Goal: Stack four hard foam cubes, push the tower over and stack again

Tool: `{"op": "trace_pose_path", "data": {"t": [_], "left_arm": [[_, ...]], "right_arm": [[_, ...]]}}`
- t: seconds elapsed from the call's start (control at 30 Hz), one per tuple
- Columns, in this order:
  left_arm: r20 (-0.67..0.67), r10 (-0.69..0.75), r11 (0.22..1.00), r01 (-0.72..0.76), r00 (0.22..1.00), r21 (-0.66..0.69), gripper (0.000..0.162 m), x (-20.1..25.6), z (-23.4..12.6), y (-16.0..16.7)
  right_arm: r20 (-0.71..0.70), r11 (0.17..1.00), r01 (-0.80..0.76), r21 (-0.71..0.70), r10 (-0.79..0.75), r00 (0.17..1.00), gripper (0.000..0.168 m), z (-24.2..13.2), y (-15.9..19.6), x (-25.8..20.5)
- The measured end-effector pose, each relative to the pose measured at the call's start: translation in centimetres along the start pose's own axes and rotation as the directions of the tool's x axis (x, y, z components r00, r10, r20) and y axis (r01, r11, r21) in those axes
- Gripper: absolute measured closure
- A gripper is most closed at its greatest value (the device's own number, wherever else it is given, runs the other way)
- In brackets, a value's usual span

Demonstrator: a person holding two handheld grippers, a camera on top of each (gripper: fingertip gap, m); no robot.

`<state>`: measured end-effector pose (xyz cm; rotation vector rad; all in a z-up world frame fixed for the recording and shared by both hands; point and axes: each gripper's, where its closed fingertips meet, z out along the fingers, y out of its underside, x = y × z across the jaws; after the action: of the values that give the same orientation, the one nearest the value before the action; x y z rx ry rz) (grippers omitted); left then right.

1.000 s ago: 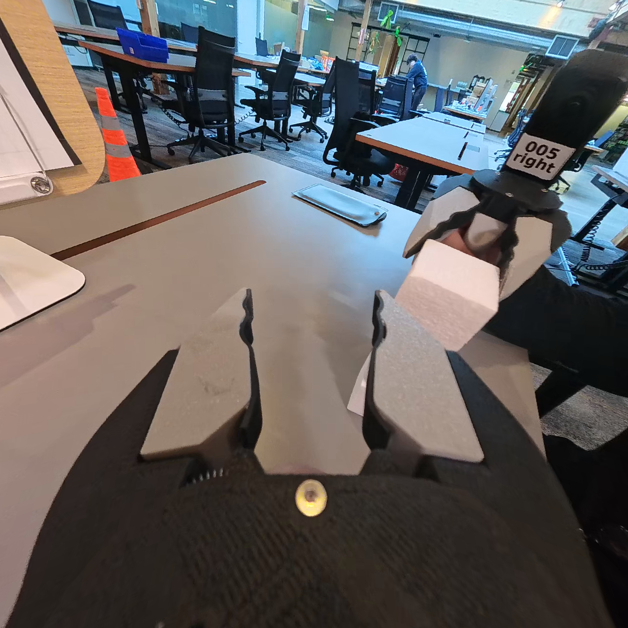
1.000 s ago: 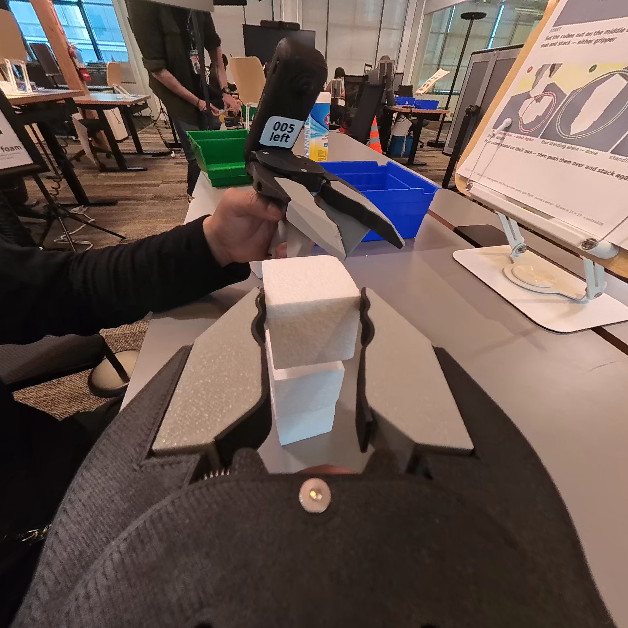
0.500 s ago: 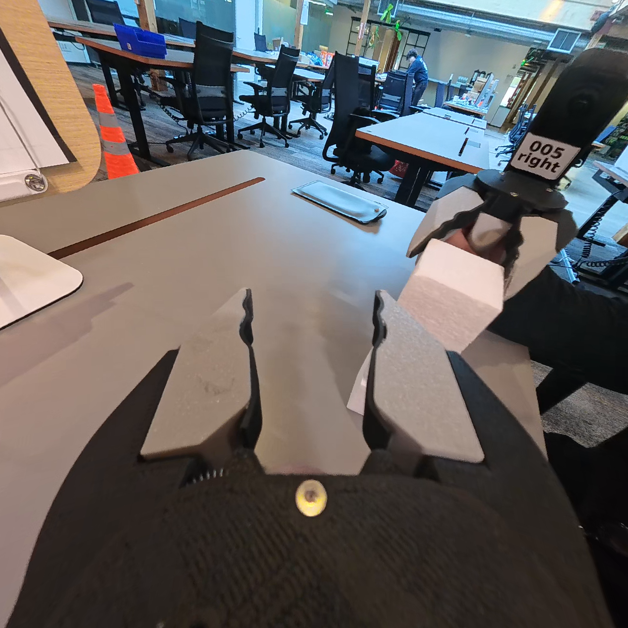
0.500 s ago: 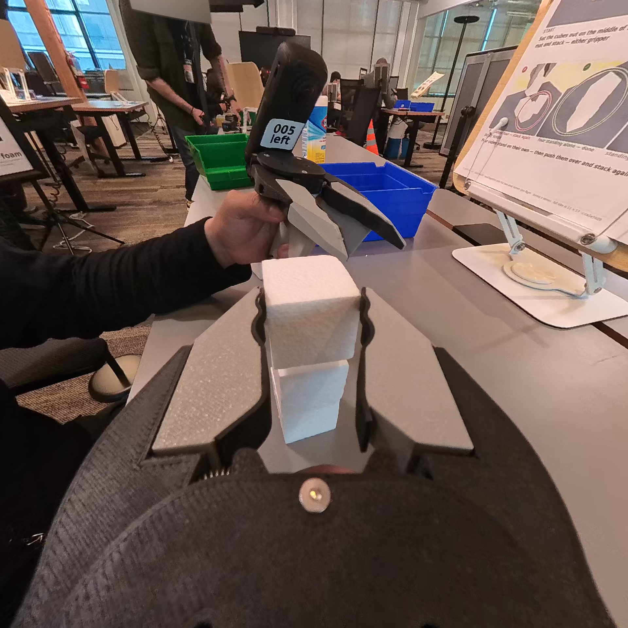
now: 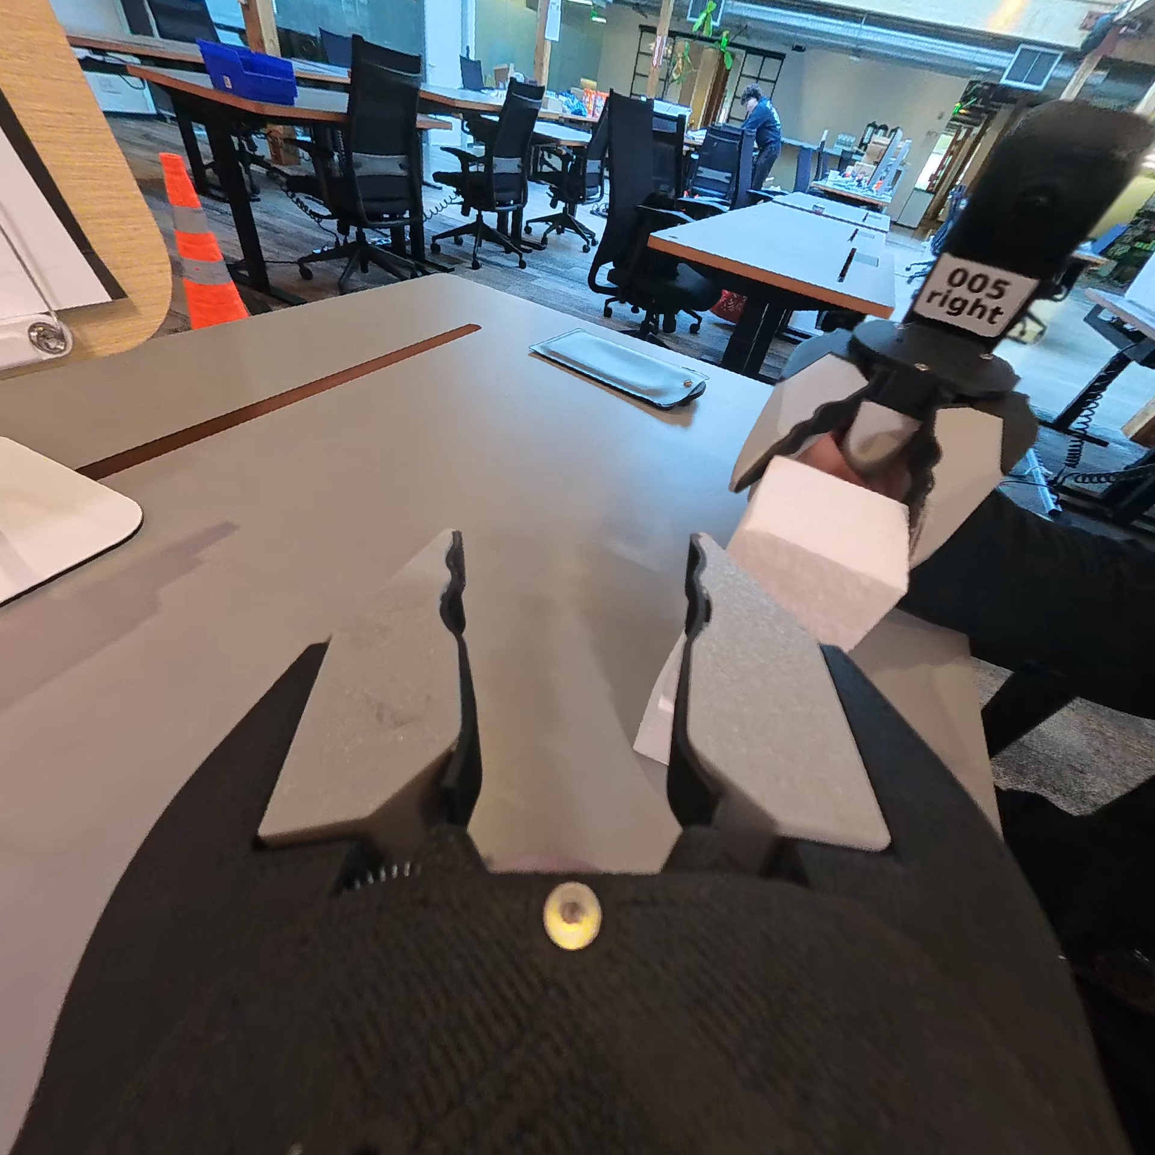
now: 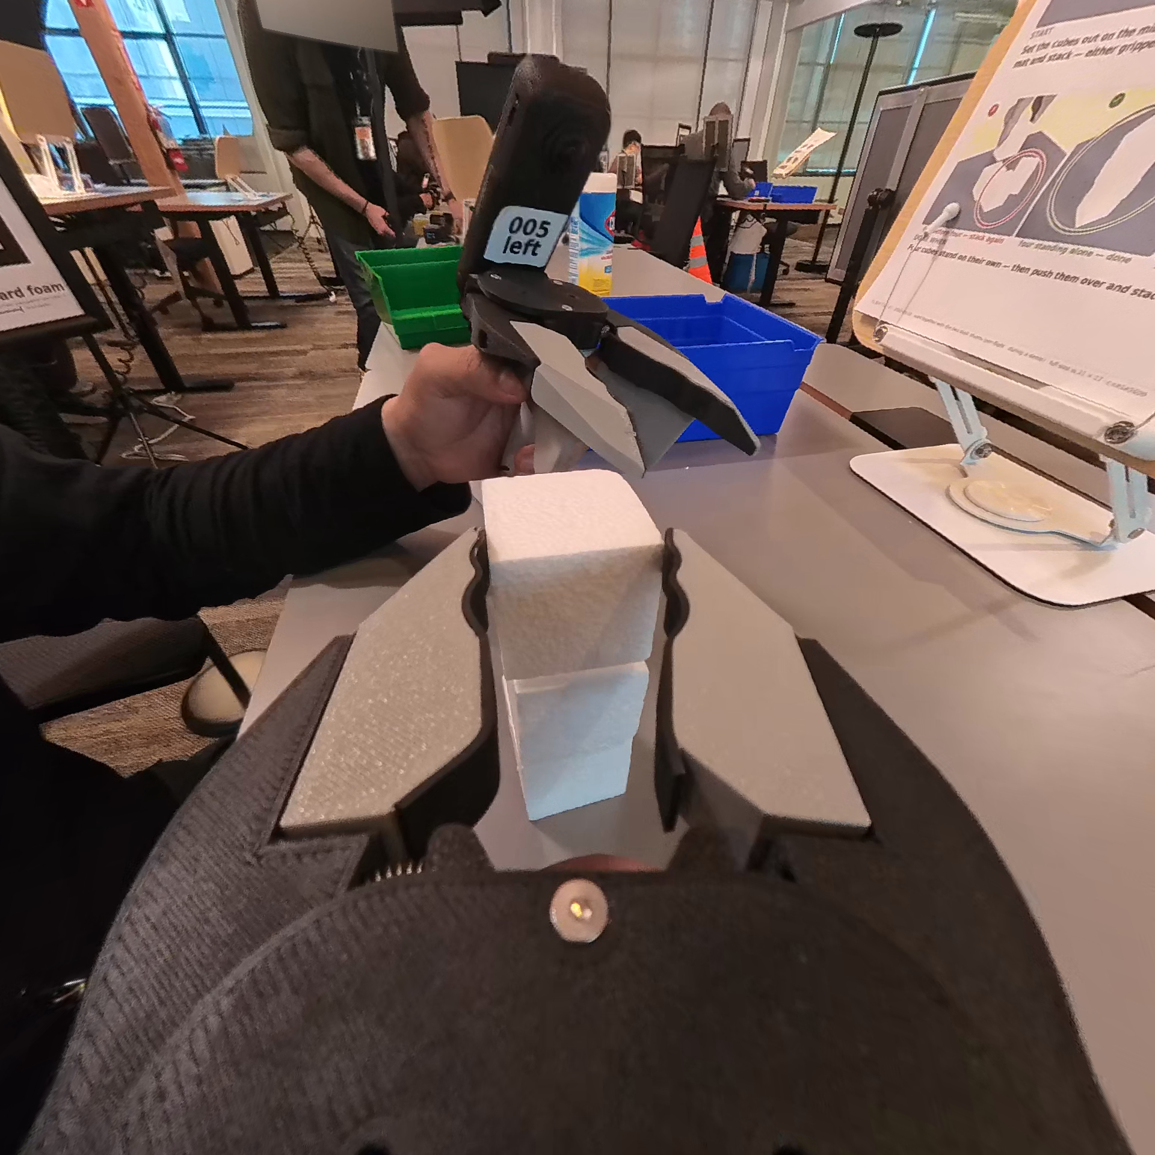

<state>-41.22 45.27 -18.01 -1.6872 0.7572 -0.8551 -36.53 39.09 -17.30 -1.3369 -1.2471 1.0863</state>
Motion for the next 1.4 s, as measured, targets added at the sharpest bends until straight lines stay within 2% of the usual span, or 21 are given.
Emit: {"op": "trace_pose_path", "data": {"t": [0.53, 0.9, 1.23, 1.4], "left_arm": [[-0.002, 0.004, 1.0, -0.004, 1.0, -0.002, 0.092, 0.1, 0.0, 0.0], [-0.004, 0.001, 1.0, -0.001, 1.0, 0.005, 0.092, 0.1, -0.1, -0.1], [0.036, 0.009, 0.999, -0.01, 0.999, 0.032, 0.091, -0.6, -0.9, -0.7], [0.059, 0.014, 0.992, -0.021, 0.998, 0.126, 0.093, 0.2, -4.0, -2.0]], "right_arm": [[0.015, 1.0, -0.006, -0.016, 0.006, 1.0, 0.115, 0.3, 0.6, 0.0], [0.028, 0.999, -0.018, -0.042, 0.019, 0.999, 0.107, 0.5, 1.2, 0.0], [0.001, 0.994, -0.026, 0.109, 0.026, 1.0, 0.102, -1.6, -1.8, 0.9], [-0.042, 0.984, -0.036, 0.177, 0.044, 0.998, 0.104, -2.9, -2.8, 2.2]]}}
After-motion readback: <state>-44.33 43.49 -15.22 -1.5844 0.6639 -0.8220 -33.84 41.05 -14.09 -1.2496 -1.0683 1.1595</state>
